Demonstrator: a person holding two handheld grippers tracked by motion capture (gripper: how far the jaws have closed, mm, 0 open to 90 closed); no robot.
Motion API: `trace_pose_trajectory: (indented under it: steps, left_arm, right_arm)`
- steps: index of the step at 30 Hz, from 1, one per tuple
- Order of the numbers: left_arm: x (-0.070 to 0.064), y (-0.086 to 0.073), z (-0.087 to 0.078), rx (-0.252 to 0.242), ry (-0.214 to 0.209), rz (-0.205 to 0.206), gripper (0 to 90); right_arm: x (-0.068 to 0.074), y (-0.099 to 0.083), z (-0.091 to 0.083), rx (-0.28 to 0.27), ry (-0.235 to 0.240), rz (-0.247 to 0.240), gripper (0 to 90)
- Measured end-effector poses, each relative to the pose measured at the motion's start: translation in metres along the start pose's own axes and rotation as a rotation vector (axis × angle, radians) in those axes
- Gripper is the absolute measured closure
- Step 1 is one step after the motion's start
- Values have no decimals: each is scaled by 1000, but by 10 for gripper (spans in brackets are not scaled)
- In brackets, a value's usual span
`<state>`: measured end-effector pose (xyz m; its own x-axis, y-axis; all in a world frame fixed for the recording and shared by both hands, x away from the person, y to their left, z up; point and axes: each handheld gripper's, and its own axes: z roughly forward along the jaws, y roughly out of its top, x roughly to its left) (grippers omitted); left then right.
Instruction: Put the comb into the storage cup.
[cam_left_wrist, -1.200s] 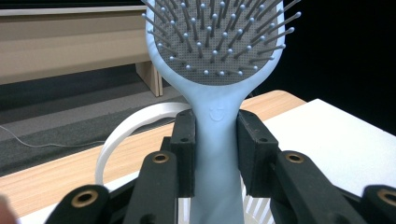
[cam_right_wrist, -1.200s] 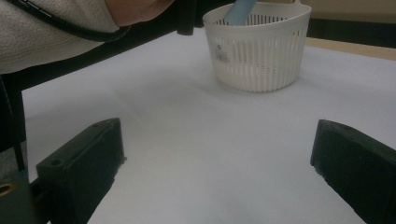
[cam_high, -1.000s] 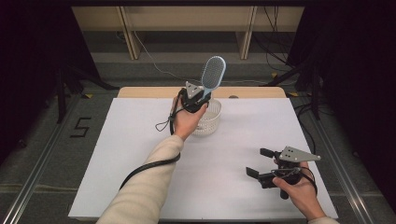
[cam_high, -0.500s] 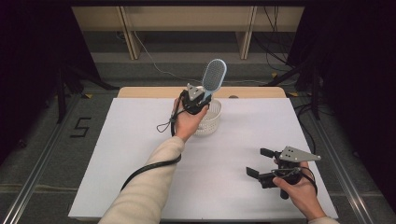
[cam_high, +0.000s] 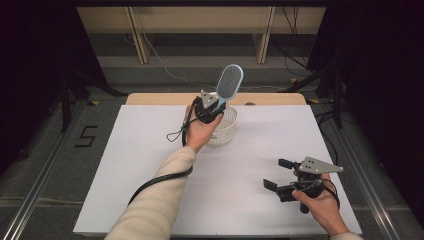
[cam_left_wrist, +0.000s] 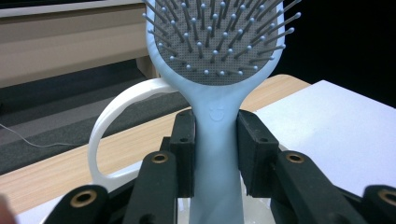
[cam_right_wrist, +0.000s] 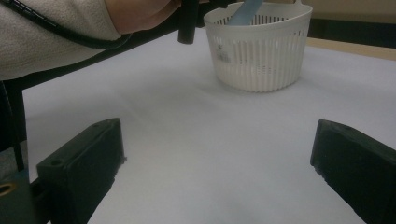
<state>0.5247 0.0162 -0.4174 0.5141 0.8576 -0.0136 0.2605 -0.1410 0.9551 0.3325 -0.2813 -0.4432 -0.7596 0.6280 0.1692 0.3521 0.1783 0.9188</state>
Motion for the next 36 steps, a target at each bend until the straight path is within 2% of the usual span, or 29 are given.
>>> trace_pose_trajectory:
  steps: [12, 15, 23, 27, 29, 32, 36]
  left_arm:
    - [4, -2, 0, -16, -5, 8, 692]
    - [5, -2, 1, -25, -7, -3, 693]
    - [2, -6, 0, -17, -7, 31, 682]
    - [2, -11, -2, -12, -9, 38, 652]
    - [2, -10, -4, -13, -20, 41, 592]
    - [3, -8, -10, -15, -16, 94, 516]
    - [9, -10, -18, -6, -31, 101, 440]
  right_arm:
    - [0, 0, 0, 2, -1, -2, 34]
    - [0, 0, 0, 2, 0, -3, 34]
    - [0, 0, 0, 1, 1, 2, 34]
    - [0, 0, 0, 3, -1, 2, 35]
    - [0, 0, 0, 4, 1, -1, 34]
    - [0, 0, 0, 6, -2, 1, 35]
    - [0, 0, 1, 7, -1, -1, 35]
